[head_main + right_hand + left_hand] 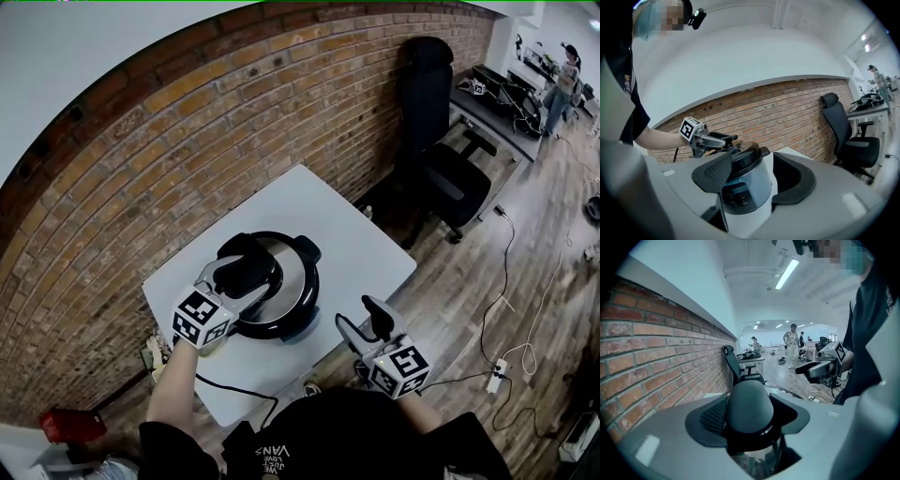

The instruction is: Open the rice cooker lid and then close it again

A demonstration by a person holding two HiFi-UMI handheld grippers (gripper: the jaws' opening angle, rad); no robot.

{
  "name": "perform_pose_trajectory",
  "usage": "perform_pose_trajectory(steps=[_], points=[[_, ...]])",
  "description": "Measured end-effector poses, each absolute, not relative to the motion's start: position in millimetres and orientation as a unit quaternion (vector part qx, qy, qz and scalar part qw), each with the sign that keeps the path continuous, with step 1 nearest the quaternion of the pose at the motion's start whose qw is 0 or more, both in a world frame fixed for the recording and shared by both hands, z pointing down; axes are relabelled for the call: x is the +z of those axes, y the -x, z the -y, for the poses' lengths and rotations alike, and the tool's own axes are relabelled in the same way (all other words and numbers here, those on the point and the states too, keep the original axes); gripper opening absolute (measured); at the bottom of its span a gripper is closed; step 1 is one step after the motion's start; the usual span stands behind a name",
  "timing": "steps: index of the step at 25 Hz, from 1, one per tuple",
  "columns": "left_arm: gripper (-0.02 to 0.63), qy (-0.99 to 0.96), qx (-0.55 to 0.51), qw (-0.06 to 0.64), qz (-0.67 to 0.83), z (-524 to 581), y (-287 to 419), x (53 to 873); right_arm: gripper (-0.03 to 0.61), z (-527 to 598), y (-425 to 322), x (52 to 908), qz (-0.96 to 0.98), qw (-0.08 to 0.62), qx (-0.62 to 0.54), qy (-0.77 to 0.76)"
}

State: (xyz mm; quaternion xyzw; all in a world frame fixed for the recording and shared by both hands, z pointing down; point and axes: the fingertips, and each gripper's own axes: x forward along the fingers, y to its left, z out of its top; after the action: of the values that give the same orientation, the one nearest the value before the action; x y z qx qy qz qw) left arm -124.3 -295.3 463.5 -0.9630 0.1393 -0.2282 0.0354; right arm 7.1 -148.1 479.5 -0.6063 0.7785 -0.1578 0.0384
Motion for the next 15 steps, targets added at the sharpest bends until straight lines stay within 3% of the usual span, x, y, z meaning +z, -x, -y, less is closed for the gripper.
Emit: perform_pose_trajectory(steps=[15], points=[[0.264, 0.959, -0.247, 0.039, -0.130, 297, 117, 468, 0.267, 149, -19, 488, -0.781, 0.030, -0.174, 0.599]])
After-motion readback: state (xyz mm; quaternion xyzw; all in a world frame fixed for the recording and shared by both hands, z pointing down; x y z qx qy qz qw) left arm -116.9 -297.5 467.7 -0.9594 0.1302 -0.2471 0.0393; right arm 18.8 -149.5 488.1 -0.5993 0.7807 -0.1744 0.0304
